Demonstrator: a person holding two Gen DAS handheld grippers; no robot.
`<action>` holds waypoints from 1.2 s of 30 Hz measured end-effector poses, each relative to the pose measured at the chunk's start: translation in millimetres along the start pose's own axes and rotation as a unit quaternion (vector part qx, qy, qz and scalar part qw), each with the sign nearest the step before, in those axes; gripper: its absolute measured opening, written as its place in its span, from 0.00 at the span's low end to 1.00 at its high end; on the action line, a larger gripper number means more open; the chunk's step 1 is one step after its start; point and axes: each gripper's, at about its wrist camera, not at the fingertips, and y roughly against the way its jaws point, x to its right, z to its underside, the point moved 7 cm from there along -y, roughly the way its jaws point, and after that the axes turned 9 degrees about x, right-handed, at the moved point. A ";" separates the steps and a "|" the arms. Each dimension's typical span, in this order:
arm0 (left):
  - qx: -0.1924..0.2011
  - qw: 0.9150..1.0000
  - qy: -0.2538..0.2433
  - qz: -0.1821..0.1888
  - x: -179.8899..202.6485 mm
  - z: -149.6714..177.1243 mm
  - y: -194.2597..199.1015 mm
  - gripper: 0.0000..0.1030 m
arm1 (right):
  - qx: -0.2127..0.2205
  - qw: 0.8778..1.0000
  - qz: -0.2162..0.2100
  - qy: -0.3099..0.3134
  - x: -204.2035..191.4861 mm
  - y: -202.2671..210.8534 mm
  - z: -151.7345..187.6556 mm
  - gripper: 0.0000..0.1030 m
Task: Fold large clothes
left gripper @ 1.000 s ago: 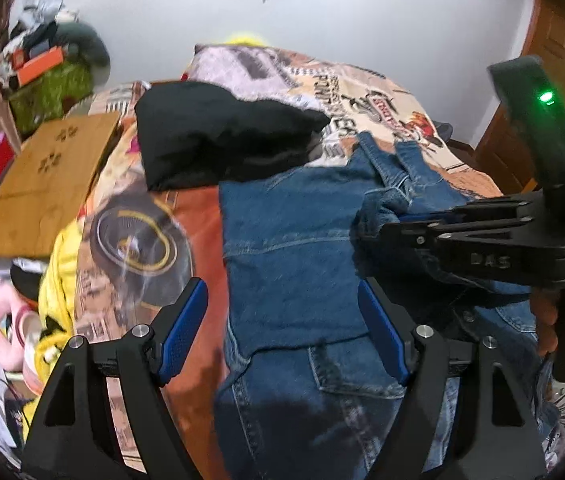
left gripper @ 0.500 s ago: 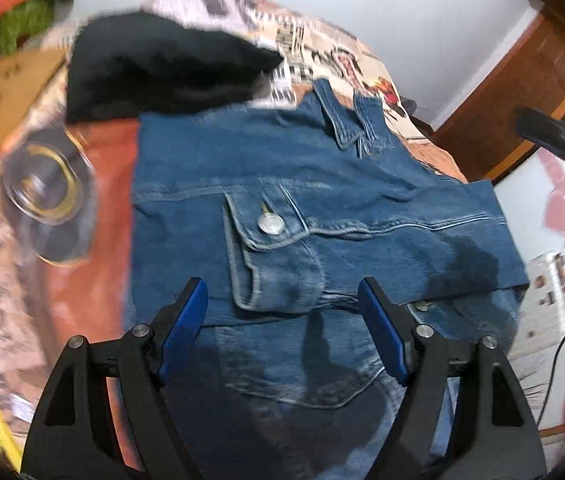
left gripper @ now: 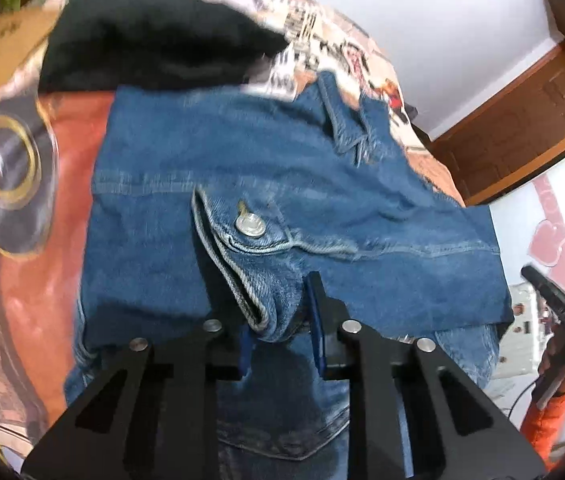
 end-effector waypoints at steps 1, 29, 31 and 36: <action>0.010 1.000 -0.014 -0.004 6.3 -5.2 4.2 0.20 | -0.008 1.000 0.002 -0.017 10.3 -2.9 5.3 0.45; 0.013 0.983 -0.121 -0.136 -59.8 -19.0 6.8 0.29 | -0.044 0.997 -0.042 -0.047 -7.0 -40.3 34.5 0.63; -0.008 0.984 -0.110 -0.137 -71.0 -4.1 -3.7 0.37 | -0.049 0.995 -0.050 -0.067 -2.9 -40.1 37.4 0.65; -0.002 0.981 -0.095 -0.170 -85.0 6.3 -1.3 0.67 | -0.059 0.994 -0.056 -0.077 -3.3 -35.2 39.1 0.65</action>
